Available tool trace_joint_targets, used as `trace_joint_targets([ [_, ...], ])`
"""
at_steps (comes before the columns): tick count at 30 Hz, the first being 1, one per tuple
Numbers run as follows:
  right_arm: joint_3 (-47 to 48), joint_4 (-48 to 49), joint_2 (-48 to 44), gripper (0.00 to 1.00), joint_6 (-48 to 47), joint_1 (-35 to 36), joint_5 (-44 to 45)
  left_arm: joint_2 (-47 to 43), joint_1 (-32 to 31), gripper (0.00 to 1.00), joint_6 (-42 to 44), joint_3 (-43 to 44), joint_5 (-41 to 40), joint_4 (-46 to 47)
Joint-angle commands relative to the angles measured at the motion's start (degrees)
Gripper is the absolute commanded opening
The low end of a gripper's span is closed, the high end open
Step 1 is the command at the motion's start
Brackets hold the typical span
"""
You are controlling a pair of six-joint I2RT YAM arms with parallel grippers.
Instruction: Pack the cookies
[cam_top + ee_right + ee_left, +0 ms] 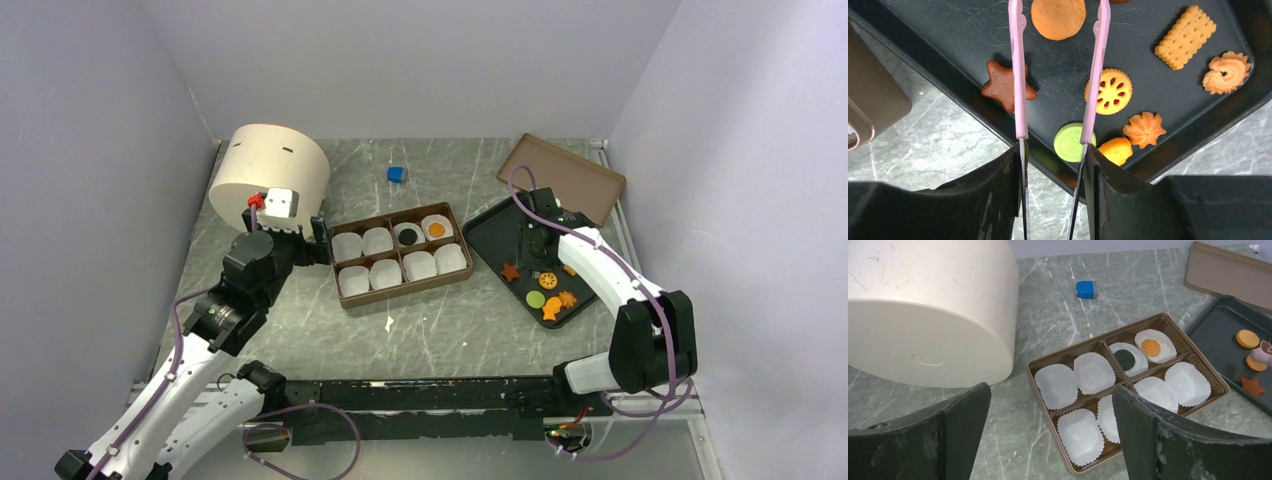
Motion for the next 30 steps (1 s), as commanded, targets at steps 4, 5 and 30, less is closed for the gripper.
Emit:
trace_joint_targets([
  [4, -1.4, 3.4, 1.1, 0.47, 0.9, -1.4, -0.7, 0.3, -0.1, 0.96, 1.7, 0.2, 0.6, 2.7],
  [5, -1.6, 3.7, 1.2, 0.47, 0.9, -1.5, -0.8, 0.3, -0.2, 0.96, 1.7, 0.3, 0.6, 2.7],
  [30, 0.2, 4.5, 1.1, 0.31, -0.1, -2.3, -4.5, 0.4, -0.1, 0.96, 1.8, 0.4, 0.5, 2.5],
])
